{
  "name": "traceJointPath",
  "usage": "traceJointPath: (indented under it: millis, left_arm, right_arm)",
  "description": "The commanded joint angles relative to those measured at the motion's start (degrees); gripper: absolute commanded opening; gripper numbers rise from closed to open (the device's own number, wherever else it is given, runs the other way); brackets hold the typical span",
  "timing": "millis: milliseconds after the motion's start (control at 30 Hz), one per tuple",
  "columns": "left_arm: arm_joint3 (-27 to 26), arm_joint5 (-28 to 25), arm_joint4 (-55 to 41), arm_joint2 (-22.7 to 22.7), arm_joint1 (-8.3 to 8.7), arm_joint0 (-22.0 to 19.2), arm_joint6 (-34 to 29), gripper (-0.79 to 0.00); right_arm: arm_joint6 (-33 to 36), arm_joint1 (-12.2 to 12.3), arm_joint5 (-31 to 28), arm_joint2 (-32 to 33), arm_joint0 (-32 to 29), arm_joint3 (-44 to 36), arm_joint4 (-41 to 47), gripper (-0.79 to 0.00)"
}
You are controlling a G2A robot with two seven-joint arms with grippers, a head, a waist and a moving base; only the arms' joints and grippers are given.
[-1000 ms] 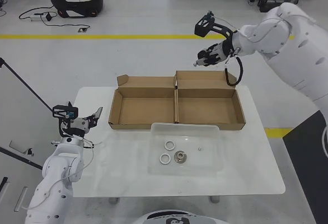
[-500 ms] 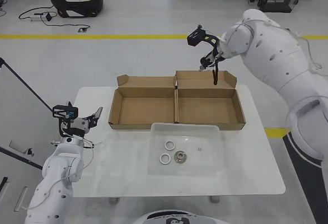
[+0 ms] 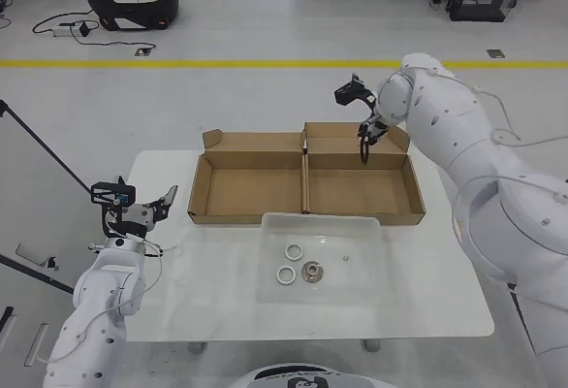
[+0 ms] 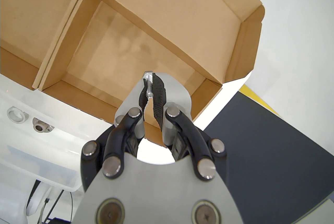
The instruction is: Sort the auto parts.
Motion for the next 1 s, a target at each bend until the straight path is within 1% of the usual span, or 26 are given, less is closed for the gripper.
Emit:
traceJointPath:
  millis: [0, 233, 467, 967]
  left_arm:
    - [0.00, 0.00, 0.00, 0.00, 0.00, 0.00, 0.00, 0.000]
    - [0.00, 0.00, 0.00, 0.00, 0.00, 0.00, 0.00, 0.000]
    - [0.00, 0.00, 0.00, 0.00, 0.00, 0.00, 0.00, 0.000]
    - [0.00, 0.00, 0.00, 0.00, 0.00, 0.00, 0.00, 0.000]
  right_arm:
    - [-0.23, -0.52, 0.14, 0.05, -0.48, 1.51, -0.38, -0.785]
    - [-2.02, -1.91, 1.25, 0.23, -2.74, 6.26, -1.84, -0.785]
    - [-3.35, -2.77, 2.54, 0.69, -5.11, 8.89, -2.70, -0.785]
    - [-4.64, -3.27, 3.60, 1.92, -9.84, 11.85, -3.85, -0.785]
